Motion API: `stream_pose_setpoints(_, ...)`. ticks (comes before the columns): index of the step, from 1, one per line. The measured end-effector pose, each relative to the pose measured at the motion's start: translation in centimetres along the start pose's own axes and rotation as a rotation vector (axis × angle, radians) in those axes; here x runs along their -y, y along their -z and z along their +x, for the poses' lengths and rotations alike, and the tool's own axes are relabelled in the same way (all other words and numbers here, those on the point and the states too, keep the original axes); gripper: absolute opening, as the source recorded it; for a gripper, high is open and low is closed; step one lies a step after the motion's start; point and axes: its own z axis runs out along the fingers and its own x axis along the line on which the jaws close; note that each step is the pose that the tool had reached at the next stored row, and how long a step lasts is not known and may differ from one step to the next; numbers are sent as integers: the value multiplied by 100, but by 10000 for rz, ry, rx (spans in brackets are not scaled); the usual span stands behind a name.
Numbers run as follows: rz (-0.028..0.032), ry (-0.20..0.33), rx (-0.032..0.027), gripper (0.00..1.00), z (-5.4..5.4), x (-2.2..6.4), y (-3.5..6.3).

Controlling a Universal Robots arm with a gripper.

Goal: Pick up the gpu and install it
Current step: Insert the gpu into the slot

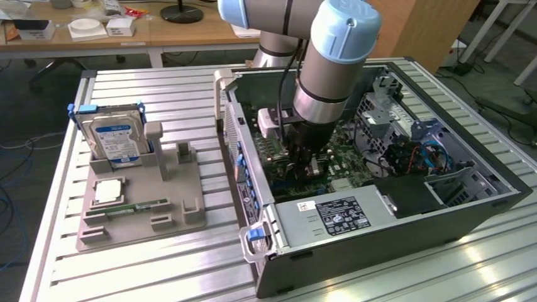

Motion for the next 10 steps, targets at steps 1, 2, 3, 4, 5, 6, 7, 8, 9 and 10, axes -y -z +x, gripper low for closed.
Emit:
stream_pose_setpoints(1,-3,0,-8,34,-1,-1,20)
stream_pose_setpoints(2,-10,-3,-21,34,-1,-3,45)
stream_pose_setpoints(3,-2,-2,-15,34,-3,-2,63)
stream_pose_setpoints(4,-1,2,-16,34,-3,-1,83)
stream_pose_setpoints(5,-1,3,-16,34,-5,-1,101)
stream_pose_setpoints(6,0,3,-14,34,-6,-1,115)
stream_pose_setpoints(7,0,3,-15,34,-6,-1,129)
stream_pose_setpoints(8,0,3,-15,34,-7,-1,143)
stream_pose_setpoints(9,1,3,-15,34,-8,-1,159)
stream_pose_setpoints(10,1,3,-15,34,-9,-2,177)
